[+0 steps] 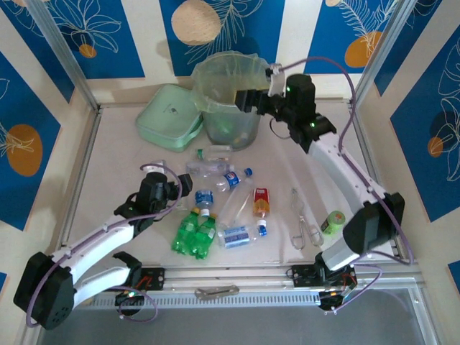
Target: Put the plastic bottles in the bin
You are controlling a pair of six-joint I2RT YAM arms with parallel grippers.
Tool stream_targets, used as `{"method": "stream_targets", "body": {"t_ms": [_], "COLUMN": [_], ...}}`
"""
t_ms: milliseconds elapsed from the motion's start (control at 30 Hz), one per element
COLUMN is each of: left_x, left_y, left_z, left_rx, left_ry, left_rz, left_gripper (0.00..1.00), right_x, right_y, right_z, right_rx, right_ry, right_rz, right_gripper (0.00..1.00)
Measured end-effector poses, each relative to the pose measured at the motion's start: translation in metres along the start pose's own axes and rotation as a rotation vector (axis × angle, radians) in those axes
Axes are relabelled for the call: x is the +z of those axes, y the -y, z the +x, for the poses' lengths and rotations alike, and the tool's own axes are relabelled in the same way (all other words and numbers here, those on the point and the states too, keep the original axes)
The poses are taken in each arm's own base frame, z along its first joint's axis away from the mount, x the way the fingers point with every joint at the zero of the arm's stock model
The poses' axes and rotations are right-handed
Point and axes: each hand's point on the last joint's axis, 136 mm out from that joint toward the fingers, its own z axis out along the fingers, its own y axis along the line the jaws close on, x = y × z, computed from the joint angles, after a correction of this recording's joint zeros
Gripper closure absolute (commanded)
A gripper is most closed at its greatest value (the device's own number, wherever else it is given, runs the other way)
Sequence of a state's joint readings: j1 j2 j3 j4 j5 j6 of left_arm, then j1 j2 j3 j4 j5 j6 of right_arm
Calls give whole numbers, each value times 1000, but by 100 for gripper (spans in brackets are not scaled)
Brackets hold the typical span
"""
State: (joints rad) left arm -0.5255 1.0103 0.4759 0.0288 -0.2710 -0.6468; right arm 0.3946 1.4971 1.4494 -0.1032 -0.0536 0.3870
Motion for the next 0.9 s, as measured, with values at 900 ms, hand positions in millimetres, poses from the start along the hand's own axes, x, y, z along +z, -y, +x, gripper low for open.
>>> {"method": "stream_targets", "body": {"t_ms": [900], "left_x": [14], "left_y": [-13], "left_z": [27], "left_rx": [27], "left_ry": [-219], "left_rz": [-148], "left_gripper": [2], "right_x": [-44], "right_y": [82], "right_z": [175], "right_rx": [313], "right_ry": [-243], "right_rz": [341], "right_gripper": [1]}}
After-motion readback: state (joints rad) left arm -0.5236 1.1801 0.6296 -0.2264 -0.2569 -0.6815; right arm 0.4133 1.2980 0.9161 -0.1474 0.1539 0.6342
